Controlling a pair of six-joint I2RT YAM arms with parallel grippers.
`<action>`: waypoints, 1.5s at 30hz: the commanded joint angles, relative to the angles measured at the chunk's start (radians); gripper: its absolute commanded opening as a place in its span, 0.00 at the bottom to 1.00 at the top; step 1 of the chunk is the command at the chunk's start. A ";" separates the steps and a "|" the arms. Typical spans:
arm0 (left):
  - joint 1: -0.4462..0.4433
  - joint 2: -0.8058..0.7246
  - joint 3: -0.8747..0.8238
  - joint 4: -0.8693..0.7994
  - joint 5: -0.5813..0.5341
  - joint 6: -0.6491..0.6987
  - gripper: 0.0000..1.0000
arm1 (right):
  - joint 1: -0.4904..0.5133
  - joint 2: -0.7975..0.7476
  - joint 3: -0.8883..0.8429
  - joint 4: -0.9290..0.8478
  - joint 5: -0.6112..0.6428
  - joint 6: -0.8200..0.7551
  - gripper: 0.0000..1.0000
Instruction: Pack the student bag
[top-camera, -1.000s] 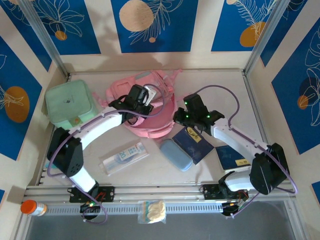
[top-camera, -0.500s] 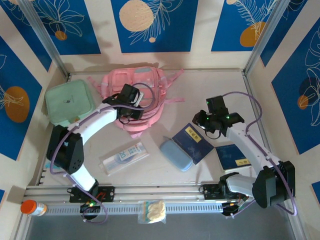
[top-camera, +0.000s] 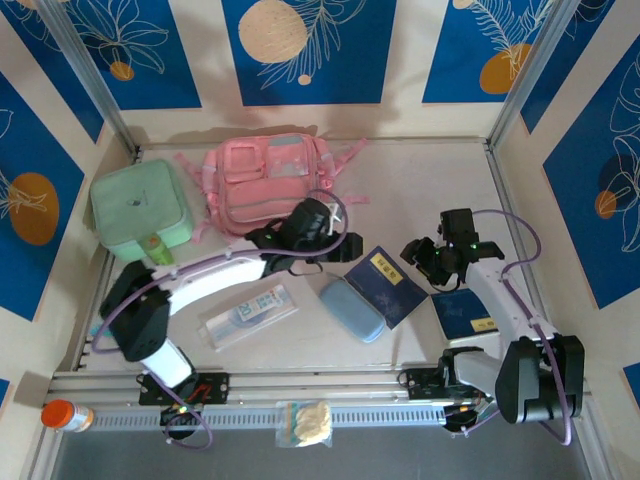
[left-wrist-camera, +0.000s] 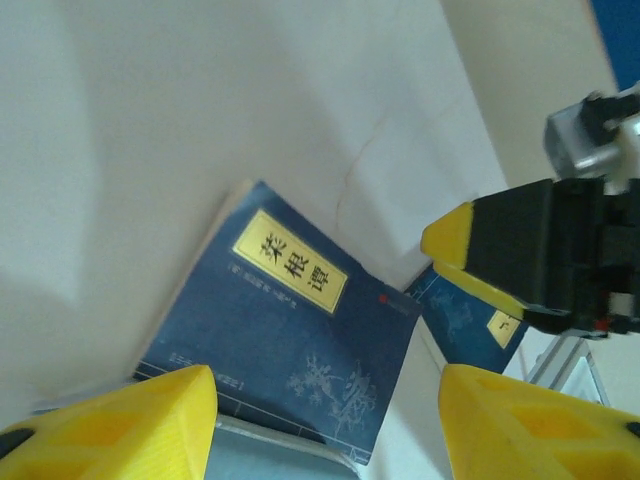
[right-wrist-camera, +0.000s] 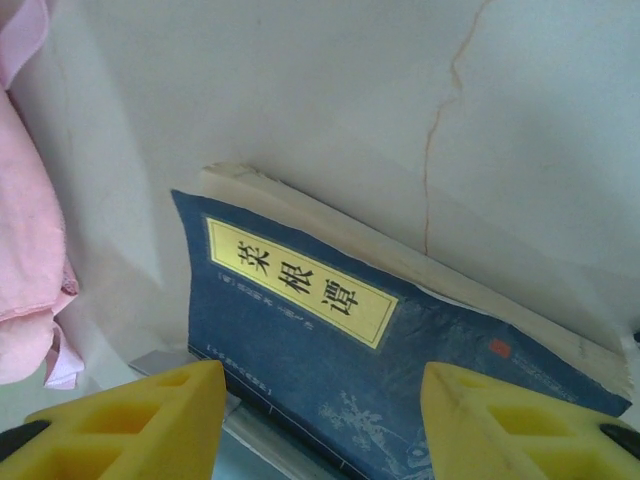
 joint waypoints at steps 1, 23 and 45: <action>-0.038 0.071 0.041 0.026 -0.020 -0.090 0.61 | -0.026 0.021 -0.026 0.030 -0.052 -0.017 0.55; -0.058 0.485 0.329 -0.104 -0.176 -0.030 0.60 | -0.062 0.068 -0.068 0.098 -0.053 -0.008 0.55; -0.074 0.350 0.305 -0.126 -0.192 -0.017 0.62 | -0.174 0.069 -0.107 0.115 -0.158 -0.021 0.55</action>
